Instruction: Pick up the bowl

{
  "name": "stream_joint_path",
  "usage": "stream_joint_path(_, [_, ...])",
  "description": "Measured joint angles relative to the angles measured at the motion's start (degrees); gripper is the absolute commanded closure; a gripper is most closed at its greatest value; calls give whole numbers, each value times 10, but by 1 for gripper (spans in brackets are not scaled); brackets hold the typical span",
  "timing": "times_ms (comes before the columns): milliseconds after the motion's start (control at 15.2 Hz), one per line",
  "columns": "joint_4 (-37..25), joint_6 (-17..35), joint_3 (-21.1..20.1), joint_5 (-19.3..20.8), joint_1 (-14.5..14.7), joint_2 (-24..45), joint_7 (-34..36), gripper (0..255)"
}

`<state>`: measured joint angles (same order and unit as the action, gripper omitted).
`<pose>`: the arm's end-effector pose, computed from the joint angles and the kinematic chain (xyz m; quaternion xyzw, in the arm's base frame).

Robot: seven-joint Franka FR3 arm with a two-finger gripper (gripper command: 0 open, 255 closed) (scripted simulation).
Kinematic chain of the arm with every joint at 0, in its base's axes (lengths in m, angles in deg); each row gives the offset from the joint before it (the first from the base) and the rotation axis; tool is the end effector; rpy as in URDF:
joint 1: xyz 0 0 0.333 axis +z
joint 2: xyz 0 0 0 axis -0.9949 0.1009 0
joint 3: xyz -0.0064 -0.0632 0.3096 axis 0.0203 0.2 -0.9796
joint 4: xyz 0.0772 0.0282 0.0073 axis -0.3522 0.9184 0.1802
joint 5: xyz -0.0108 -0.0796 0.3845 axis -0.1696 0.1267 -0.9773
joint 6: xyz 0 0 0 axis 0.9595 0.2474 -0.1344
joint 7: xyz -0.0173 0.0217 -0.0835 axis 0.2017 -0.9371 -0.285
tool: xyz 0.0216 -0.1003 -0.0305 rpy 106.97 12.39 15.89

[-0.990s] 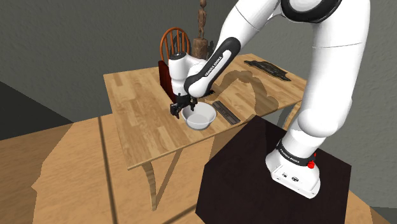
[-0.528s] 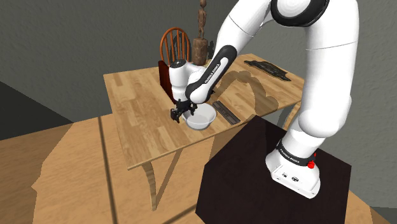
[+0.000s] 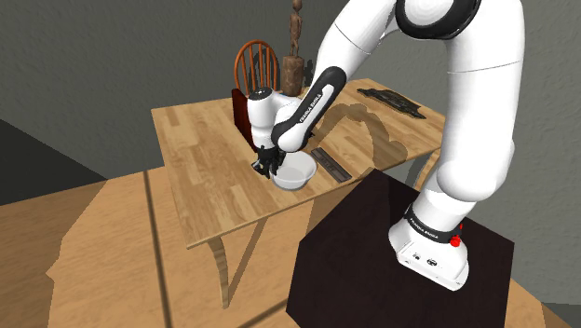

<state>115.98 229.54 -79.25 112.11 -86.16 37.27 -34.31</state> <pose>0.5156 0.1382 0.1682 0.9906 -0.1095 0.0083 0.0815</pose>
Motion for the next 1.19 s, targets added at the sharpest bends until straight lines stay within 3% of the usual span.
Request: stream_joint_path(1188, [12, -79, -43, -78, -29, -101, -65, 255])
